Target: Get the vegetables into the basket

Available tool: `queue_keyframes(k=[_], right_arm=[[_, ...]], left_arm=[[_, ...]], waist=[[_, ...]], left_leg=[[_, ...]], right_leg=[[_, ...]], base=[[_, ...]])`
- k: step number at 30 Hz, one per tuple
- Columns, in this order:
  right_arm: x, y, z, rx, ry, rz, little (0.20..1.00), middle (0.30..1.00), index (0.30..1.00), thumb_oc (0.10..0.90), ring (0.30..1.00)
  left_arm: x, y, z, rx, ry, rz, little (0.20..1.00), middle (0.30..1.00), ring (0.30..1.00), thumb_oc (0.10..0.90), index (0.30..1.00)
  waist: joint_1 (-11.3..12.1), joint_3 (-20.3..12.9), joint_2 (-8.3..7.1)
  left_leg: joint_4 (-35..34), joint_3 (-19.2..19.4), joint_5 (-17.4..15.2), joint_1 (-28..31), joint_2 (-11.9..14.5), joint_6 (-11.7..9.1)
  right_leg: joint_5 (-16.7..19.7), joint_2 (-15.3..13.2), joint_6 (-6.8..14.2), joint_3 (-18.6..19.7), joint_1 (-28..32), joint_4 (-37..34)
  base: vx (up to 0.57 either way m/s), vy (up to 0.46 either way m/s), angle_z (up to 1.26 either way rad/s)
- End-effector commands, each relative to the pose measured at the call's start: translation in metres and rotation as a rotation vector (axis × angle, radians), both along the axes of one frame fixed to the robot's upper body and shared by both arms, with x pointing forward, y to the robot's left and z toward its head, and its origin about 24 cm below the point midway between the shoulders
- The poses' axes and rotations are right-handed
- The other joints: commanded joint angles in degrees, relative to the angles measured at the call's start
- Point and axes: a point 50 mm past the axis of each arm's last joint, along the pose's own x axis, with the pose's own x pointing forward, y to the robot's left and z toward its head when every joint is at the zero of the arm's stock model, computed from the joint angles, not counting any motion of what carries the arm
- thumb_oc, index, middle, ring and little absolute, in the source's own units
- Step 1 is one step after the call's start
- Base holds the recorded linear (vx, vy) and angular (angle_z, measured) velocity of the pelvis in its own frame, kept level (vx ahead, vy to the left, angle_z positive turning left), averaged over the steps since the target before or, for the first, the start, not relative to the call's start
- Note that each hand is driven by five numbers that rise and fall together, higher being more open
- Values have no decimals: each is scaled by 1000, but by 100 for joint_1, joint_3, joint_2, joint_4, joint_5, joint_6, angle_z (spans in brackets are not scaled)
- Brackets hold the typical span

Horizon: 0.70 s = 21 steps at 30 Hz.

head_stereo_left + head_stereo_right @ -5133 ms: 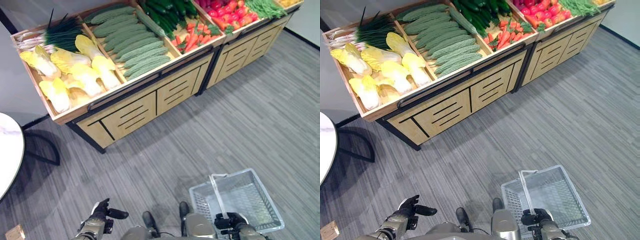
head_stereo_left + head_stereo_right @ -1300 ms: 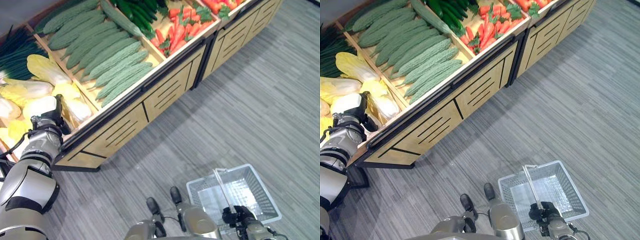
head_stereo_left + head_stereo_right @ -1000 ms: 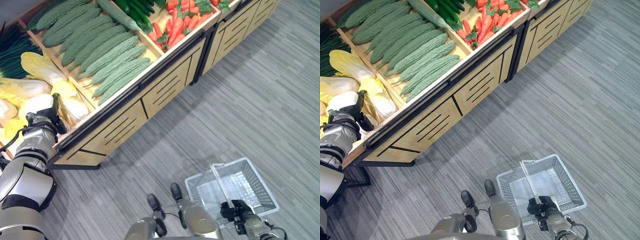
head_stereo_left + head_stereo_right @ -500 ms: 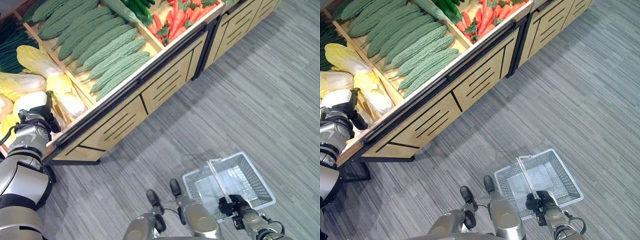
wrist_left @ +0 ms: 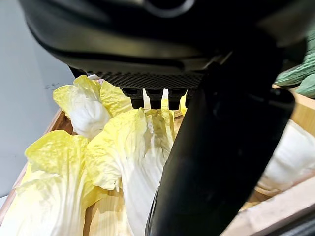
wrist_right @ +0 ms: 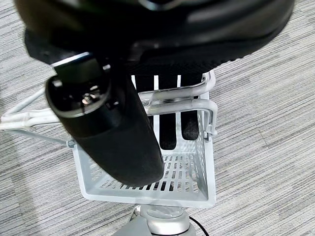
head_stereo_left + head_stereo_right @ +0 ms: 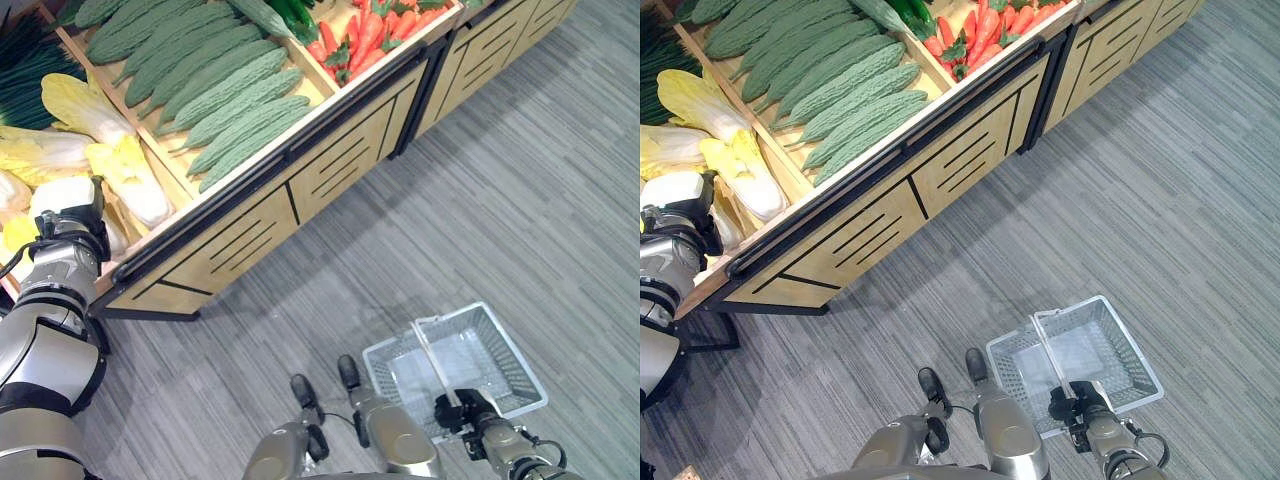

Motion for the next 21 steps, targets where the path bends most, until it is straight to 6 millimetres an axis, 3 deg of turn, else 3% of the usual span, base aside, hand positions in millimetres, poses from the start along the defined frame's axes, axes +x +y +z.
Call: queue_keyframes(k=[1,7,10,18,21], right_arm=[[-40,-2,-13,-5,122,-17,300,300,300,400,300],[-39,-4,-12,-4,125,-8,300,300,300,400,300],[-40,-5,-12,-7,129,-3,300,300,300,400,300],[-34,-8,-9,-22,125,46,300,300,300,400,300],[-33,-7,-9,-25,123,85,300,300,300,400,300]], left_arm=[[-6,20,45,108,-151,90,1000,1000,1000,900,1000],[-37,54,38,110,-80,233,1000,1000,1000,900,1000],[-40,57,41,127,-73,240,1000,1000,1000,900,1000],[-32,54,75,223,-104,209,1000,1000,1000,900,1000],[-24,46,99,256,-161,178,1000,1000,1000,900,1000]], waist=[[8,-343,-109],[72,-399,-75],[87,-396,-91],[178,-298,-267],[176,-253,-386]], left_leg=[[8,60,-535,574,-78,-226],[8,39,-547,604,-97,-225],[8,12,-542,589,-100,-219],[8,-19,-467,299,-74,-194],[8,-5,-414,110,-44,-190]], right_leg=[[-346,-503,707,18,14,-134],[-364,-528,700,-37,72,-164],[-362,-537,698,-75,74,-163],[-220,-535,735,-106,-153,-201],[-124,-508,741,-75,-316,-254]], base=[[0,0,0],[0,0,0],[-21,21,4],[-28,21,2],[0,0,0]])
